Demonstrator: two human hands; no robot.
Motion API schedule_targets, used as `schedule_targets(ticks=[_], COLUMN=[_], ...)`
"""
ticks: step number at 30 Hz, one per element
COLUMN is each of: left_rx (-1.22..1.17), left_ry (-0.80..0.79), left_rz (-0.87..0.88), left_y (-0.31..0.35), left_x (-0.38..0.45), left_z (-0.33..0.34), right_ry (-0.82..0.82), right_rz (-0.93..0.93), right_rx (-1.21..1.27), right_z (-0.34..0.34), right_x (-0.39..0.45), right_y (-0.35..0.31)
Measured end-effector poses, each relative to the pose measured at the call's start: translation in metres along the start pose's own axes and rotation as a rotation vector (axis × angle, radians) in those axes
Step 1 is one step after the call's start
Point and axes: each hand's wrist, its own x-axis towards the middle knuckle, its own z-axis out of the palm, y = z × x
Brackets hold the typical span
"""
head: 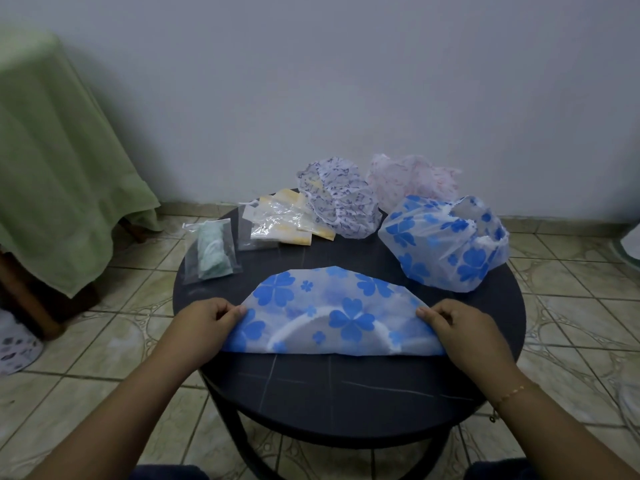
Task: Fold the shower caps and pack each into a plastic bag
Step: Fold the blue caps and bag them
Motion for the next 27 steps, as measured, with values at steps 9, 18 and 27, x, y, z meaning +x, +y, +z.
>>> schedule_targets(ticks=[9, 18, 27], left_rx=[0.207, 0.44, 0.483], left_ry=[0.52, -0.006, -0.207], left_rz=[0.484, 0.756, 0.496], left_y=[0.025, 0.066, 0.055], left_x=[-0.016, -0.002, 0.017], left_z=[0.004, 0.056, 0.072], right_ry=[0.358, 0.012, -0.276], right_rz=[-0.244, -0.464, -0.327], right_rx=[-0.112, -0.229, -0.445], right_z=[0.003, 0.047, 0.055], right_x=[-0.015, -0.007, 0.008], right_y=[-0.02, -0.059, -0.052])
